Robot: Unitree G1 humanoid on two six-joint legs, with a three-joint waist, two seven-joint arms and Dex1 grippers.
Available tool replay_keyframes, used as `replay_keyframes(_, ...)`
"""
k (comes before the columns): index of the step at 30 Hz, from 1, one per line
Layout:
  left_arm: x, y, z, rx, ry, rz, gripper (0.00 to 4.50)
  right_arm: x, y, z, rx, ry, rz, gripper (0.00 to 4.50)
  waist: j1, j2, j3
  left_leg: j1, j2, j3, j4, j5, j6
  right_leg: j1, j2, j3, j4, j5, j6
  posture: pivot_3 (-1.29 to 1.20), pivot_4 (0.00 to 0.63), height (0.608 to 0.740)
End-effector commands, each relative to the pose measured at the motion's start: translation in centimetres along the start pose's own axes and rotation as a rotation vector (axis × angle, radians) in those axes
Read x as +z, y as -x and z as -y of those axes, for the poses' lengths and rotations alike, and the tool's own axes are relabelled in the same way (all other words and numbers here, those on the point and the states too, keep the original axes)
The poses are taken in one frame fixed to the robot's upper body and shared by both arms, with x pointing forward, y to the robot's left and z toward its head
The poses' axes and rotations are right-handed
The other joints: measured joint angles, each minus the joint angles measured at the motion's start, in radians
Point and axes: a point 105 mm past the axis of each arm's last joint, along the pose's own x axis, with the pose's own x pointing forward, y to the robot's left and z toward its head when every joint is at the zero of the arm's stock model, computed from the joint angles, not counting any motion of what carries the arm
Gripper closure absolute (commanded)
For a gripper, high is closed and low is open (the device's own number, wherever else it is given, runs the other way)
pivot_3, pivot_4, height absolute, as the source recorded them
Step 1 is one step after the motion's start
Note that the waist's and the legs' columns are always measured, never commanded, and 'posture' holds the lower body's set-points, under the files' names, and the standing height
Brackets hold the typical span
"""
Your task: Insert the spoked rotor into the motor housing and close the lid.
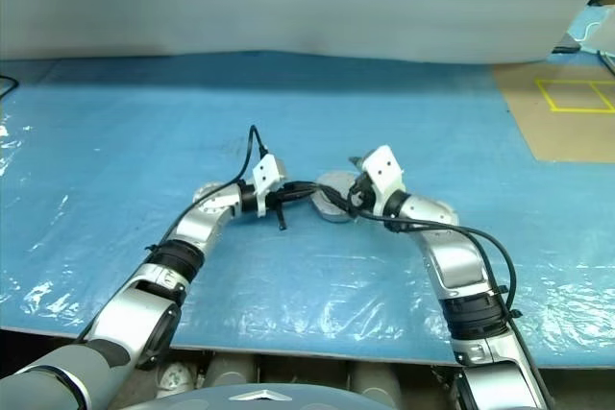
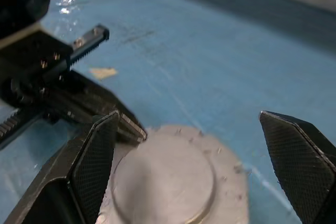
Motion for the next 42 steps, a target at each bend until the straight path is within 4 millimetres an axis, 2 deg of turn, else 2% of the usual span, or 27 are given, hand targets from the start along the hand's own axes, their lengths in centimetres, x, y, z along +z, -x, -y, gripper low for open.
replay_keyframes(1,-0.4,-0.4,0.3,-0.024,-0.002,-0.03,4.5,3.1,0.8,1.0,-0.044,-0.026,0.115,0.04,0.004,0.0,0.0,-0.001,0.0,0.0,0.0,0.0,0.0,0.0,0.0,0.0,0.0,0.001,0.002,0.0,0.15,0.74)
replay_keyframes(4,-0.2,-0.5,0.2,-0.027,-0.005,-0.029,4.5,1.7,1.9,1.6,-0.048,-0.173,0.058,0.04,0.013,0.0,0.0,-0.001,0.0,-0.001,-0.001,0.0,0.0,0.0,0.0,-0.001,0.0,0.002,0.003,0.0,0.15,0.74)
replay_keyframes(7,-0.3,-0.6,0.5,-0.038,-0.004,-0.029,4.5,-1.8,3.9,1.0,-0.012,-0.32,-0.077,0.04,0.019,0.0,0.0,-0.001,0.0,-0.001,-0.002,0.0,0.0,0.0,0.0,-0.001,0.0,0.002,0.003,0.0,0.15,0.74)
replay_keyframes(8,-0.4,-0.6,0.7,-0.045,-0.004,-0.031,4.5,-2.8,4.6,0.7,-0.005,-0.429,-0.108,0.04,0.019,0.0,0.0,-0.001,0.0,-0.001,-0.003,0.0,0.0,0.0,0.0,-0.001,-0.001,0.002,0.003,0.0,0.15,0.74)
replay_keyframes(10,-0.6,-0.5,0.9,-0.054,-0.001,-0.032,4.5,-3.2,5.5,0.3,0.008,-0.602,-0.088,0.04,0.017,0.001,0.001,-0.002,0.0,-0.001,-0.005,0.0,0.0,0.0,0.0,-0.001,-0.004,0.002,0.003,0.0,0.15,0.74)
replay_keyframes(12,-0.6,-0.4,0.9,-0.053,0.004,-0.031,4.5,-3.6,6.3,1.5,-0.06,-0.694,-0.047,0.04,0.014,0.002,0.001,-0.001,0.0,-0.001,-0.005,0.0,0.0,0.0,0.001,-0.001,-0.005,0.002,0.003,0.0,0.15,0.74)
replay_keyframes(15,-0.4,-0.4,1.4,-0.08,0.01,-0.024,4.5,-5.8,7.6,2.8,-0.163,-0.824,-0.054,0.04,0.015,0.002,0.001,-0.001,-0.001,-0.001,-0.005,0.0,0.0,0.0,0.0,-0.001,-0.007,0.002,0.003,0.0,0.15,0.74)
replay_keyframes(19,-0.1,-0.4,1.3,-0.094,-0.005,-0.027,4.5,-7.4,8.1,2.3,-0.196,-0.943,-0.052,0.04,0.017,0.002,0.001,-0.001,0.0,-0.001,-0.005,0.0,0.0,0.001,0.0,-0.001,-0.008,0.0,0.0,0.0,0.15,0.74)
replay_keyframes(29,0.0,-0.1,0.7,-0.08,-0.018,-0.036,4.5,-6.8,6.9,-0.1,-0.058,-1.175,-0.009,0.04,0.016,0.002,0.0,-0.001,0.0,-0.001,-0.005,0.0,0.0,0.002,0.0,-0.002,-0.008,0.0,0.0,0.0,0.15,0.74)
replay_keyframes(42,0.1,-0.2,0.5,-0.063,-0.017,-0.036,4.5,-6.1,4.7,-1.5,-0.002,-1.195,0.001,0.04,0.016,0.002,0.0,-0.001,0.0,-0.001,-0.005,0.0,0.0,0.002,0.0,-0.002,-0.008,0.0,0.0,0.0,0.15,0.74)
